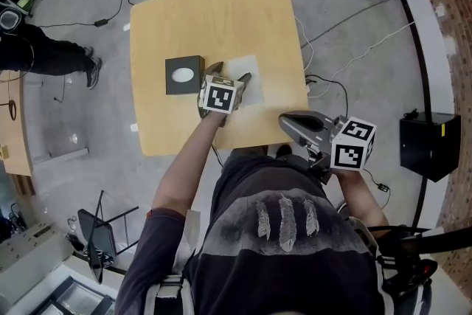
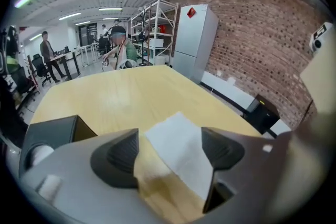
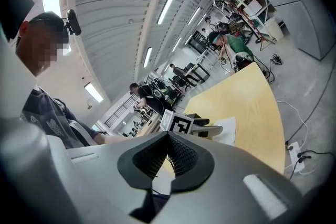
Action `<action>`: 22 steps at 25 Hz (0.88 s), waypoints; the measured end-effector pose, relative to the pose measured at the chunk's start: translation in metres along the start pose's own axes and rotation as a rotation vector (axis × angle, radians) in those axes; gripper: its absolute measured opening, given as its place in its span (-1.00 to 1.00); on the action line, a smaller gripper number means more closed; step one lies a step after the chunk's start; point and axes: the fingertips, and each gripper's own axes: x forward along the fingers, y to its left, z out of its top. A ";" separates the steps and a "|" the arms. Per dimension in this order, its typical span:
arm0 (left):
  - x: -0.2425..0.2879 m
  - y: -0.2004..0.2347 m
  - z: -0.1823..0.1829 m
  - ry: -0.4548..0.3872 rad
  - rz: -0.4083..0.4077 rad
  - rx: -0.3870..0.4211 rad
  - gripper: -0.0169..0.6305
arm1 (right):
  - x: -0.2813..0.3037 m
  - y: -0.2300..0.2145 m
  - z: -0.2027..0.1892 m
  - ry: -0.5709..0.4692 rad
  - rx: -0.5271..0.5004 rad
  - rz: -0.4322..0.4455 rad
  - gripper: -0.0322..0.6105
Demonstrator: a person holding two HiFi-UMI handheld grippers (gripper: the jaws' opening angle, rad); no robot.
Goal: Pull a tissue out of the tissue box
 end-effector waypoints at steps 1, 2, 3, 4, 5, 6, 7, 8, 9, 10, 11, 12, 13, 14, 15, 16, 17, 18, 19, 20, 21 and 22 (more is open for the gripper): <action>-0.001 -0.001 0.001 -0.001 0.000 0.014 0.17 | -0.001 0.000 -0.001 -0.004 -0.002 -0.001 -0.91; -0.004 -0.002 0.001 -0.005 0.001 0.025 0.18 | -0.002 0.001 -0.002 -0.008 -0.005 0.001 -0.91; -0.007 -0.002 0.003 -0.012 0.003 0.030 0.18 | -0.004 0.002 -0.002 -0.014 -0.007 0.004 -0.91; -0.011 -0.004 0.006 -0.022 0.004 0.032 0.18 | -0.006 0.004 -0.002 -0.021 -0.008 0.006 -0.91; -0.014 -0.006 0.009 -0.034 0.002 0.034 0.18 | -0.010 0.006 -0.002 -0.031 -0.009 0.008 -0.91; -0.017 -0.010 0.012 -0.045 -0.002 0.039 0.17 | -0.014 0.007 -0.001 -0.045 -0.010 0.010 -0.91; -0.019 -0.013 0.015 -0.056 -0.006 0.048 0.16 | -0.018 0.007 0.000 -0.061 -0.012 0.011 -0.91; -0.022 -0.014 0.018 -0.067 -0.008 0.061 0.11 | -0.020 0.008 0.002 -0.077 -0.016 0.013 -0.91; -0.027 -0.013 0.023 -0.079 -0.008 0.074 0.05 | -0.021 0.008 0.005 -0.094 -0.019 0.016 -0.91; -0.036 -0.013 0.029 -0.092 -0.007 0.080 -0.05 | -0.021 0.008 0.007 -0.110 -0.020 0.021 -0.91; -0.049 -0.014 0.039 -0.107 -0.009 0.078 -0.17 | -0.021 0.009 0.009 -0.124 -0.019 0.029 -0.91; -0.064 -0.020 0.049 -0.129 -0.012 0.069 -0.33 | -0.023 0.011 0.009 -0.135 -0.018 0.038 -0.91; -0.075 -0.027 0.057 -0.159 -0.013 0.063 -0.61 | -0.028 0.012 0.008 -0.145 -0.017 0.046 -0.91; -0.081 -0.033 0.059 -0.187 -0.007 0.062 -0.93 | -0.036 0.014 0.004 -0.152 -0.017 0.052 -0.91; -0.084 -0.040 0.056 -0.198 0.001 0.061 -0.94 | -0.046 0.016 -0.001 -0.158 -0.019 0.059 -0.91; -0.086 -0.048 0.048 -0.200 0.004 0.052 -0.94 | -0.056 0.019 -0.007 -0.163 -0.020 0.066 -0.91; -0.088 -0.055 0.038 -0.203 0.001 0.035 -0.94 | -0.066 0.022 -0.013 -0.166 -0.020 0.073 -0.91; -0.091 -0.062 0.030 -0.209 -0.003 0.015 -0.94 | -0.074 0.026 -0.018 -0.168 -0.019 0.082 -0.91; -0.096 -0.069 0.027 -0.220 -0.006 -0.003 -0.94 | -0.082 0.030 -0.020 -0.173 -0.018 0.091 -0.91; -0.103 -0.075 0.030 -0.237 -0.009 -0.014 -0.94 | -0.087 0.032 -0.018 -0.184 -0.019 0.104 -0.91; -0.110 -0.079 0.039 -0.258 -0.012 -0.018 -0.94 | -0.092 0.033 -0.013 -0.200 -0.024 0.120 -0.91; -0.116 -0.083 0.047 -0.278 -0.016 -0.019 -0.94 | -0.096 0.035 -0.008 -0.219 -0.028 0.138 -0.91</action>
